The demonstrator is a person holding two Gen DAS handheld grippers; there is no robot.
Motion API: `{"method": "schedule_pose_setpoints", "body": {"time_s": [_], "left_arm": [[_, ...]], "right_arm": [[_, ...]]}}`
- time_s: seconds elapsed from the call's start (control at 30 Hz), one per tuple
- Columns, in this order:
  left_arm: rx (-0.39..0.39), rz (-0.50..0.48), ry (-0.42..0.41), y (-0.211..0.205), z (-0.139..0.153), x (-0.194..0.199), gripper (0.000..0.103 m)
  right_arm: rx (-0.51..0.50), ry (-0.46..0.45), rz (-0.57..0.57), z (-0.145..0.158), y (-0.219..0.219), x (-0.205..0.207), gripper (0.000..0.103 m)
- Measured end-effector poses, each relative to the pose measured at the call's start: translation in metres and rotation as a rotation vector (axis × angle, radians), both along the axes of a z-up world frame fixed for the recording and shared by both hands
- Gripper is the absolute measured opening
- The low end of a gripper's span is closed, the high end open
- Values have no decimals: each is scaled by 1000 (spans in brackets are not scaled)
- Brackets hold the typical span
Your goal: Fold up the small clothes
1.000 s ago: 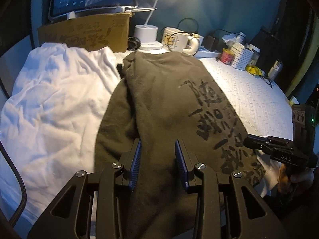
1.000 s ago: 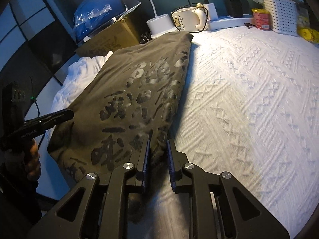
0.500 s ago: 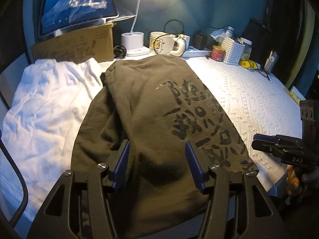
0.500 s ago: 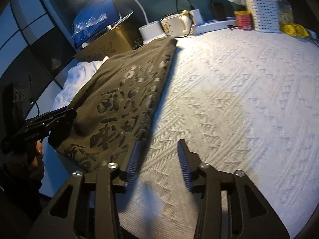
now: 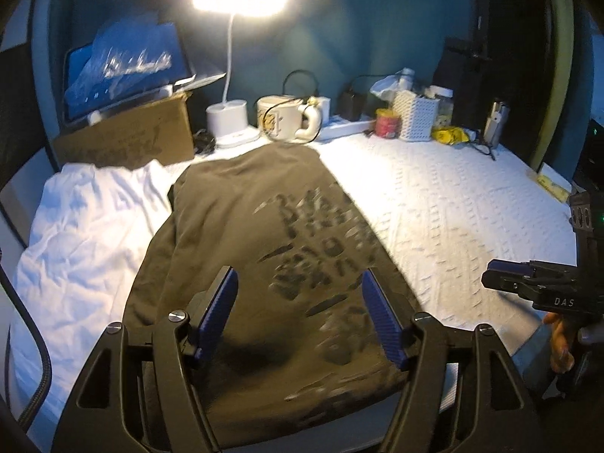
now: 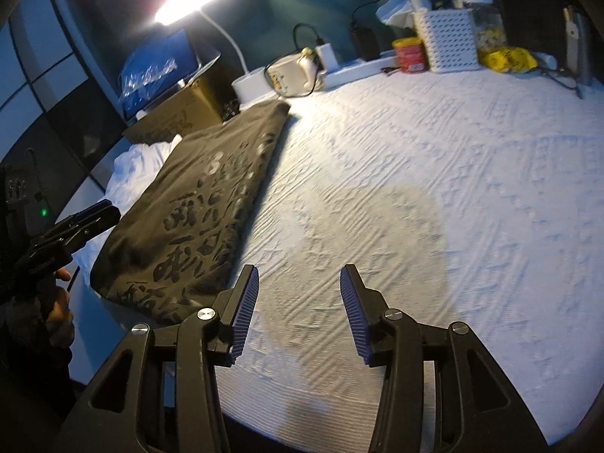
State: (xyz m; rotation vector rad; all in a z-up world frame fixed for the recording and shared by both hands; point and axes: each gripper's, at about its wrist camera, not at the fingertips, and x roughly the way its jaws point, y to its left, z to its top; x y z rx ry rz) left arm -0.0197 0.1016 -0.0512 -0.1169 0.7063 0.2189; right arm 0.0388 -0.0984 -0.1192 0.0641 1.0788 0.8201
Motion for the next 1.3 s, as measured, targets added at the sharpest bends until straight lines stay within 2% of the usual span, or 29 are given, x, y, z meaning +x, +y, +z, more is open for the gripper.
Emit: {"method": "schedule_pose_setpoints", "body": {"time_s": [0.23,0.33,0.6,0.67,0.7,0.83,0.93,1.03,1.3], "left_arm": [[-10,-62,-26,-21,12,11,71],[-14,-77,-49,-29,17,14,86],[29,-102,-111,-49,38,23,87],[29,-104,-125,-51,42,24,87],[29,-109,-135,-53,46,25,87],[43,-124,-179,-60,60,26,88],[42,-134,-220,-62,71,25,100],[26,-150,-258,-64,84,21,101],[71,-162,-328,-73,110,18,101]], "right_arm": [[-9,-58,-53,20,-24,8,48],[-16,-82,-74,28,-33,11,48],[-39,-144,-122,48,-55,15,49],[-51,-163,-138,54,-60,17,72],[-55,-175,-144,58,-61,17,74],[-78,-221,-156,74,-68,21,74],[-82,-258,-168,90,-72,24,74],[-86,-298,-176,105,-75,26,74],[-93,-397,-205,142,-84,25,74]]}}
